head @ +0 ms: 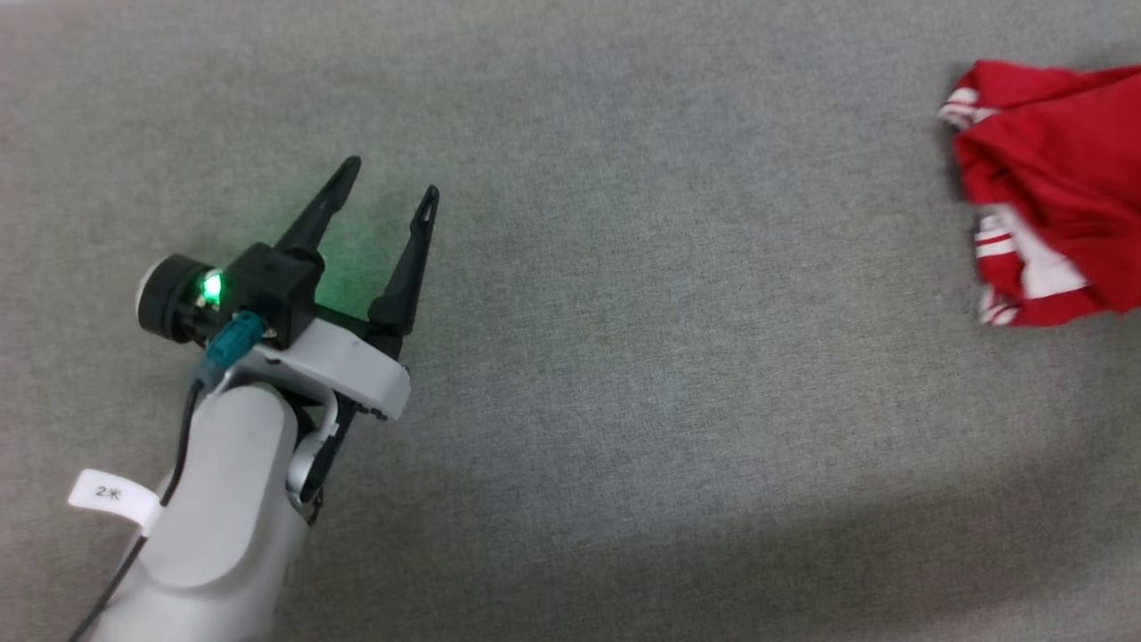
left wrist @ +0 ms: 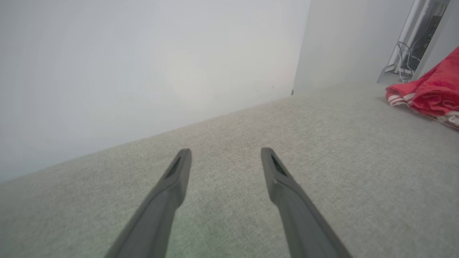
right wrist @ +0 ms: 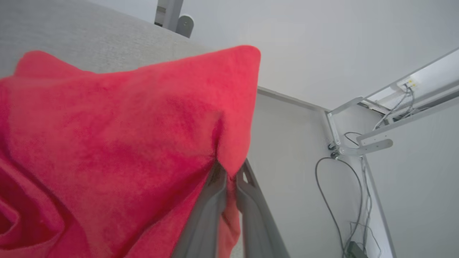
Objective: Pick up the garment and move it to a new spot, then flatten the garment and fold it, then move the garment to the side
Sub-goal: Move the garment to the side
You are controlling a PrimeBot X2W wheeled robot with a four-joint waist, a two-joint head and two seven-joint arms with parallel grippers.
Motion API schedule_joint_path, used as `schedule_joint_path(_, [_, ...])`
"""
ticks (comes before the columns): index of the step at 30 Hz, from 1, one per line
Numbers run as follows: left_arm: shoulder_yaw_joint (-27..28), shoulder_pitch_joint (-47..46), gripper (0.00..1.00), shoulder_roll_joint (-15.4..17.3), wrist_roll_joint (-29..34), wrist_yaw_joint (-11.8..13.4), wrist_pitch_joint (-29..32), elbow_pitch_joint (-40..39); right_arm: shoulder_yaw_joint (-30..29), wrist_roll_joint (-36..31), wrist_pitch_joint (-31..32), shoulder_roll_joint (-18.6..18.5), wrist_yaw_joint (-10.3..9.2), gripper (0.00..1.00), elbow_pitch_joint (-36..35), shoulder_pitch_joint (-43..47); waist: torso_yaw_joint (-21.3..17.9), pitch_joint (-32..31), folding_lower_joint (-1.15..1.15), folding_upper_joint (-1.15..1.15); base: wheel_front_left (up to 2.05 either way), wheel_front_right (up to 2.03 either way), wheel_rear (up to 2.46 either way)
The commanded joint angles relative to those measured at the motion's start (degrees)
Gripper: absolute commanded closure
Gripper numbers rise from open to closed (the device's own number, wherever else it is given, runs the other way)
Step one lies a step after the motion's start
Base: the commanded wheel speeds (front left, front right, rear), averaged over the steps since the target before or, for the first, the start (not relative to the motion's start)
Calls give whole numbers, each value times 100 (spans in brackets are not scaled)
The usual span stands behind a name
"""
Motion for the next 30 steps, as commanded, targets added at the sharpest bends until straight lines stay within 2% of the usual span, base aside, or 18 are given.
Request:
schedule_joint_path(1, [-9, -58, 0, 23, -26, -12, -21, 2, 3, -83, -58, -41, -11, 100, 92, -127, -19, 99, 0, 0, 0, 0, 0])
schedule_joint_path(5, [-34, -109, 0, 76, -36, -12, -21, -9, -5, -369, -416, -28, -11, 100, 694, -486, 17, 219, 0, 0, 0, 0, 0])
schedule_joint_path(15, [11, -110, 0, 168, -15, -12, -11, -40, 19, -726, -757, 441, -12, 100, 1866, -1001, 32, 402, 0, 0, 0, 0, 0])
schedule_joint_path(28, [25, -51, 0, 226, -39, -4, -9, 13, 66, -989, -1142, 794, -12, 100, 2608, -1405, -122, 402, 0, 0, 0, 0, 0])
schedule_joint_path(29, [22, -48, 0, 211, -28, -4, -9, 15, 60, -986, -1174, 802, -12, 82, 2638, -1424, -132, 395, 0, 0, 0, 0, 0])
schedule_joint_path(30, [19, -49, 0, 201, -19, -5, -9, 15, 49, -992, -1215, 802, -12, 77, 2675, -1443, -139, 388, 0, 0, 0, 0, 0])
